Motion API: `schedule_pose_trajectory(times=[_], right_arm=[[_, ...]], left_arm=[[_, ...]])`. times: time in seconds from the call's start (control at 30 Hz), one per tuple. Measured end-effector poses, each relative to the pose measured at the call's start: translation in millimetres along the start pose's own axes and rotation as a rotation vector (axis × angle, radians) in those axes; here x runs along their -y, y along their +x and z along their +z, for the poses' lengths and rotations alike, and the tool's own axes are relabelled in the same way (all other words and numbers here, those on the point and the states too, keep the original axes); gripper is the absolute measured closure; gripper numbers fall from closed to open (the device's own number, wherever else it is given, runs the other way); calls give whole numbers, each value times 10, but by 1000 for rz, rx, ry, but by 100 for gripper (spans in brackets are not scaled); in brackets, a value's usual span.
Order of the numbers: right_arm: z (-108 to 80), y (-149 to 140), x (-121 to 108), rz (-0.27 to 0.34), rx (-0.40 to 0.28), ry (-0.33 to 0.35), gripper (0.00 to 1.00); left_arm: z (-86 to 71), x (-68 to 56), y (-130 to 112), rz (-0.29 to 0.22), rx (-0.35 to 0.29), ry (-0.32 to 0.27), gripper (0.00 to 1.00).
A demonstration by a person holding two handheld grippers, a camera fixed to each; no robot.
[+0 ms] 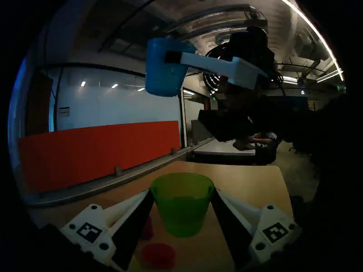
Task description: Pour water
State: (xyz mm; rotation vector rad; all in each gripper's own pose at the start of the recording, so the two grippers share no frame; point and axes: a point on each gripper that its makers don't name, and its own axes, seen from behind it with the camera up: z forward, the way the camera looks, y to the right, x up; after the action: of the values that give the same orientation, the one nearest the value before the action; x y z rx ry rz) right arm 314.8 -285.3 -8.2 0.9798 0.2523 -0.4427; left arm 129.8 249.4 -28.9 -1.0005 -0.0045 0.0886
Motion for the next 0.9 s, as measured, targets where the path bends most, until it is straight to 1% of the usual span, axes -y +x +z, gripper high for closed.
schedule_pose_trajectory(times=[0.2, 0.37, 0.4, 0.47, 0.57, 0.9], right_arm=[[-5, 48, 89, 194, -7, 30, 11], [-3, 69, 109, 323, -9, 43, 11], [-3, 73, 110, 341, -9, 45, 11], [-6, 81, 110, 365, -12, 47, 11], [-12, 72, 98, 378, -8, 38, 11], [-54, -11, 111, 381, 18, 28, 11]], left_arm=[[10, -17, 14, 2, -1, -3, 13], [14, -39, 31, 6, -2, -3, 13], [14, -42, 32, 6, -2, -3, 13], [13, -47, 30, 6, -2, -3, 13], [2, -44, 28, 8, -1, -1, 13], [-51, -36, 25, 6, -1, 6, 13]])
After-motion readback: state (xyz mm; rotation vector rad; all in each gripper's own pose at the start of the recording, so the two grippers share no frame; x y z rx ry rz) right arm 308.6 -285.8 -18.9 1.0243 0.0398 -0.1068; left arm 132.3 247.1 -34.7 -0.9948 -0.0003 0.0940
